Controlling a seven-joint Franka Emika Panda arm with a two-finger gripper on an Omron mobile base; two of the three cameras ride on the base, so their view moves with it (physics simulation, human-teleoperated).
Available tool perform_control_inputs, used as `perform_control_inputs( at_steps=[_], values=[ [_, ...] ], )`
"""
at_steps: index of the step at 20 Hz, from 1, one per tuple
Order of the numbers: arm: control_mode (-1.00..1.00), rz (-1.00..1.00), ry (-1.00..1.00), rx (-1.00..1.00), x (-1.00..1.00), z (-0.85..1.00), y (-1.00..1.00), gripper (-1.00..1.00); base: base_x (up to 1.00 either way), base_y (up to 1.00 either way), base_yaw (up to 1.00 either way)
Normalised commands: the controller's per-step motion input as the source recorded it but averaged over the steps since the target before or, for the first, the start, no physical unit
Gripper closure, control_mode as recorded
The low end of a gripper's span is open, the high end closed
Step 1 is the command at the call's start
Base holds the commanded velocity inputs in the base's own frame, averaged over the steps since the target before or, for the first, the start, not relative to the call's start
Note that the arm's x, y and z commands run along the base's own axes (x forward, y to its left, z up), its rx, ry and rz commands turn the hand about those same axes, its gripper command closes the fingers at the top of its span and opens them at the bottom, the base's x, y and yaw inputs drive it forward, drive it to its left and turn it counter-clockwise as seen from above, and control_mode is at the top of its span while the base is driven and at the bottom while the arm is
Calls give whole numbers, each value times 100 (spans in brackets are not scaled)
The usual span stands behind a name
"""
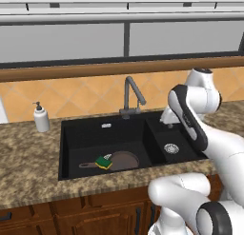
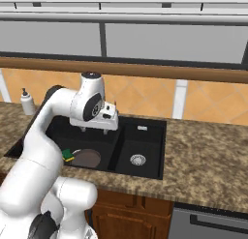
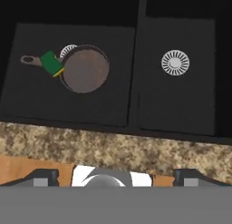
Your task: Pick the pan and sponge and place them into the sink. Then turn on the water.
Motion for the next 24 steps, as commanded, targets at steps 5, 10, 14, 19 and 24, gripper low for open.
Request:
perform_control_inputs(
  at_steps=[5, 10, 14, 19, 24],
  values=[
    [-100, -29, 4, 0, 96, -19, -99, -100, 0, 0, 0],
    [-100, -18, -9, 6, 97, -61, -36, -100, 0, 0, 0],
    [-100, -14, -12, 11, 82, -56, -16, -100, 0, 0, 0],
    [-100, -5, -5, 14, 26, -25, -6, -100, 0, 0, 0],
    [-100, 0, -1, 5, 9, -8, -4, -100, 0, 0, 0]
  ],
)
